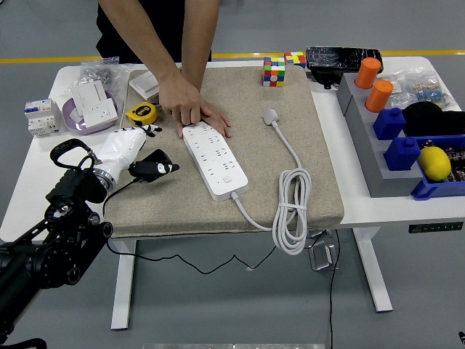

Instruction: Pick up the plug,place it near the board,insert it into the board,press the button

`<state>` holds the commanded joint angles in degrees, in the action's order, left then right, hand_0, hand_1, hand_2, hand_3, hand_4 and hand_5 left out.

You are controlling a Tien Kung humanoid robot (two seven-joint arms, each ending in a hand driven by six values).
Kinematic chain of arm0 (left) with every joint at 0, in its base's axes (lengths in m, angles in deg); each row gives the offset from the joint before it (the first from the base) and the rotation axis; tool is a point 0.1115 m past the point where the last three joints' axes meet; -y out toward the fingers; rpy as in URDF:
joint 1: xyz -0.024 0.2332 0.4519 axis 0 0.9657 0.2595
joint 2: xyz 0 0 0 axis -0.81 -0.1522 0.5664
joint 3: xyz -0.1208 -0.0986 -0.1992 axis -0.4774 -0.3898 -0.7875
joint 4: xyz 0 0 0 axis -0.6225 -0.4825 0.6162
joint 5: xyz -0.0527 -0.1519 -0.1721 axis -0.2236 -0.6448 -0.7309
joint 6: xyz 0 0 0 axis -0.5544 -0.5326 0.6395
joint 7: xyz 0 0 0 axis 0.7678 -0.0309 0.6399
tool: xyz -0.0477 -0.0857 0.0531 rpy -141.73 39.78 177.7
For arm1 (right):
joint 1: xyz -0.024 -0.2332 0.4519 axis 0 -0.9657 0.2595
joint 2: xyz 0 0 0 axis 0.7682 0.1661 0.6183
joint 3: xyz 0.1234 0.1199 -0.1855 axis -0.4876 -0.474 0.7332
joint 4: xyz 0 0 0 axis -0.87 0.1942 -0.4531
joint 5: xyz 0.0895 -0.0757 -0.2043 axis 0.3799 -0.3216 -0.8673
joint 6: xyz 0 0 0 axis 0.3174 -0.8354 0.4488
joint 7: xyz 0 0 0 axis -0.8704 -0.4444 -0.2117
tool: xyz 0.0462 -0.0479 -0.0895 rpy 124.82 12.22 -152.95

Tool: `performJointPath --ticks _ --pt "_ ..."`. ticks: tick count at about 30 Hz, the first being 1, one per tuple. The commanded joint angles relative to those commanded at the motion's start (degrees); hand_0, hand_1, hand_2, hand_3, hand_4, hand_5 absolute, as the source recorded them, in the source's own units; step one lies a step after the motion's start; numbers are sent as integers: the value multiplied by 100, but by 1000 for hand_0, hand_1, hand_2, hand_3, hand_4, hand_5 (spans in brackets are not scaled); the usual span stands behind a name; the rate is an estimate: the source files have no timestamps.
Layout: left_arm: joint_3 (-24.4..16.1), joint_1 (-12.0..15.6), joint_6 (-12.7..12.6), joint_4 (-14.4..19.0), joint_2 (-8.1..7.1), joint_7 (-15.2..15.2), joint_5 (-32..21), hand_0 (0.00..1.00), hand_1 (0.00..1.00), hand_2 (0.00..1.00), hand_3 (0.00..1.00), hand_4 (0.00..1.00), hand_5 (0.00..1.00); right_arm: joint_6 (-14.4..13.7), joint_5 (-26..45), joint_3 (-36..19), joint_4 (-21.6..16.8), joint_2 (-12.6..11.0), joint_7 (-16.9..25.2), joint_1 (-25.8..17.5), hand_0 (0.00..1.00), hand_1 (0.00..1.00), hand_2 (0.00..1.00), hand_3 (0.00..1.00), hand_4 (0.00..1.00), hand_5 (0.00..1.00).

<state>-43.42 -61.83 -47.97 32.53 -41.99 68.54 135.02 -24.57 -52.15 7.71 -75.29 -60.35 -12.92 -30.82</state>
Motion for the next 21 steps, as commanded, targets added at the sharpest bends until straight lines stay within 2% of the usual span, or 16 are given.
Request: performJointPath --ticks 5,6,11,12,14,17,18,21 --pt "71 -9 -117 -219 -3 98 0 747 758 712 828 998 589 2 -13 -28 -3 5 -3 8 899 840 797 812 998 976" --pt "88 -11 -150 -250 2 107 0 718 709 645 749 998 492 2 -12 -32 -1 6 -4 5 899 839 796 811 998 966" --pt "180 -56 -336 -405 32 115 0 718 709 645 749 998 492 -2 2 -42 10 -2 -2 6 899 839 796 811 998 966" --pt "215 -67 -413 -443 31 119 0 640 599 498 578 998 432 -1 0 -46 10 -4 -2 7 899 839 795 811 998 963" --pt "266 -86 -554 -523 37 127 0 640 599 498 578 998 432 -2 -5 -66 10 -4 -1 8 899 839 795 811 998 963" --pt "285 -117 -635 -631 55 122 0 640 599 498 578 998 432 -3 -15 -80 7 -4 -2 7 899 839 795 811 998 963" --pt "297 -132 -645 -672 59 118 0 586 514 416 430 998 397 -3 -17 -85 7 -3 -2 6 897 838 795 810 998 962" --pt "338 -168 -690 -787 63 104 0 586 514 416 430 998 397 -6 -23 -108 10 -4 -1 6 897 838 795 810 998 962"
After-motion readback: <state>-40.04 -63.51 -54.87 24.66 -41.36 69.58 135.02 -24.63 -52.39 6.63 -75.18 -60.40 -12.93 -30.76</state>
